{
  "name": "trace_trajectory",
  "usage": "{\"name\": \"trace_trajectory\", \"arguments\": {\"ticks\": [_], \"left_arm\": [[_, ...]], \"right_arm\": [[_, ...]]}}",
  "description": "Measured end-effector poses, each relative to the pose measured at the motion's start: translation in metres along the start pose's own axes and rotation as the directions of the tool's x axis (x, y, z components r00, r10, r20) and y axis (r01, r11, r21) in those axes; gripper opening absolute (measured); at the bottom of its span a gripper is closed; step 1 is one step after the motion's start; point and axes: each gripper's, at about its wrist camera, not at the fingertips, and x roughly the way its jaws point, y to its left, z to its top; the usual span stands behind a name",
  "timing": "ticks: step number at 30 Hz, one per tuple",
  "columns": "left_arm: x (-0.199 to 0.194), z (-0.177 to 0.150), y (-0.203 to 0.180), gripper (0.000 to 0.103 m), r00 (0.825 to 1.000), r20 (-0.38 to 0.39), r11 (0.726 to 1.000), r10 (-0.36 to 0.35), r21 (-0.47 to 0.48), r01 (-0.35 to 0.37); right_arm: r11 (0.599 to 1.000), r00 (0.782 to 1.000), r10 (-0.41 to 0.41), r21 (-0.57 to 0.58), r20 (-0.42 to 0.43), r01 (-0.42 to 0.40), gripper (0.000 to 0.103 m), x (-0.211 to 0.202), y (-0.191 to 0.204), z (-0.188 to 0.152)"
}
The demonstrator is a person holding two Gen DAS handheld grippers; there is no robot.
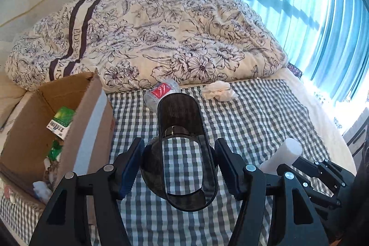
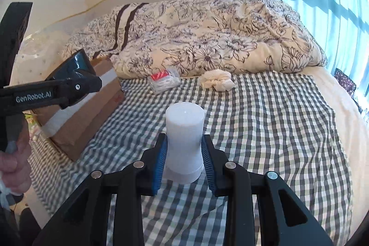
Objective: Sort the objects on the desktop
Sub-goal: 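Lift the black object and white bottle with both tools toward the cardboard box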
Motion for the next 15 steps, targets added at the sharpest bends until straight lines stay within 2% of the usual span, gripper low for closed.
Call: {"name": "trace_trajectory", "arguments": {"ticks": [15], "left_arm": [[-0.085,0.001,0.017,0.065,0.994,0.103,0.999,0.037,-0.034,-0.034]], "right_arm": [[0.999,0.993,0.026,-0.05,0.112,-0.02,0.03,-0.07,0.05,0.036]]}}
